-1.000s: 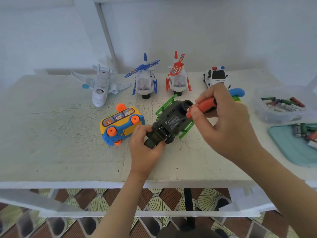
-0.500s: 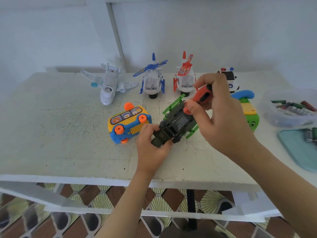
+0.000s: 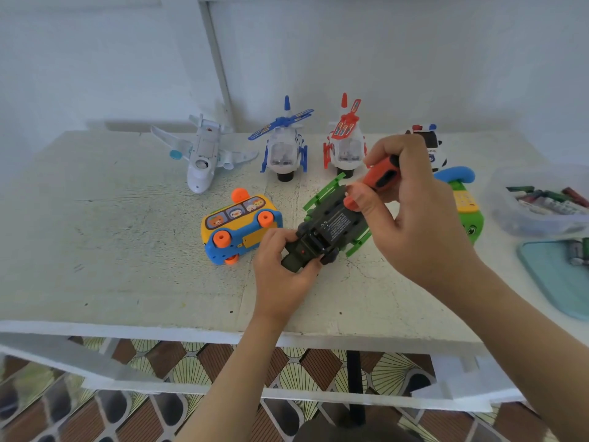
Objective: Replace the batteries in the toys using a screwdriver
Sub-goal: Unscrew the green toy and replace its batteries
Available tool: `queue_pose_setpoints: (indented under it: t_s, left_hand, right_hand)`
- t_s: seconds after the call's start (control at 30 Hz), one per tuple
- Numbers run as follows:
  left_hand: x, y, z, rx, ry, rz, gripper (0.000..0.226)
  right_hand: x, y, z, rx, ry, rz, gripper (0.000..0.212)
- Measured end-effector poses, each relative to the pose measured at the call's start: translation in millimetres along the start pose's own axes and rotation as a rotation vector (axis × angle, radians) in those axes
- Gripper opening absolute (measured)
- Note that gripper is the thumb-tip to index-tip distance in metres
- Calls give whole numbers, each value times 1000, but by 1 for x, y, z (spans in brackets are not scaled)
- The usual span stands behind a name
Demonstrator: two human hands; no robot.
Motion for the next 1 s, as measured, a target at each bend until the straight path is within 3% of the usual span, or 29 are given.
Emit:
queue_pose_setpoints:
  t_s: [0.33, 0.5, 0.57, 0.63, 0.73, 1.0]
  left_hand:
    - [0, 1, 0, 6, 2, -9, 42]
    - [0, 2, 0, -1, 3, -5, 43]
    - [0, 2, 0, 0, 4, -5, 43]
    - [0, 2, 0, 2, 6, -4, 43]
    - [0, 2, 0, 7, 6, 2, 44]
    - [0, 3, 1, 9, -2, 11, 45]
  right_hand:
    - [0, 4, 4, -18, -18, -15, 22]
    - [-1, 0, 8, -62, 55, -157, 47]
    - [0, 0, 8, 11, 105, -128, 52]
    - [0, 0, 9, 141, 127, -76, 48]
    - [1, 1, 11, 95, 147, -121, 32]
    - [17, -7, 4, 86, 240, -159, 27]
Point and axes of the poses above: each hand's wrist, its own x-axis towards the middle knuckle, its own z-axis out of the palm, y = z × x, the point moved 2 cm from there along x, towards the middle knuckle, and after that the axes turned 6 degrees about -y, right-handed, at the moved point
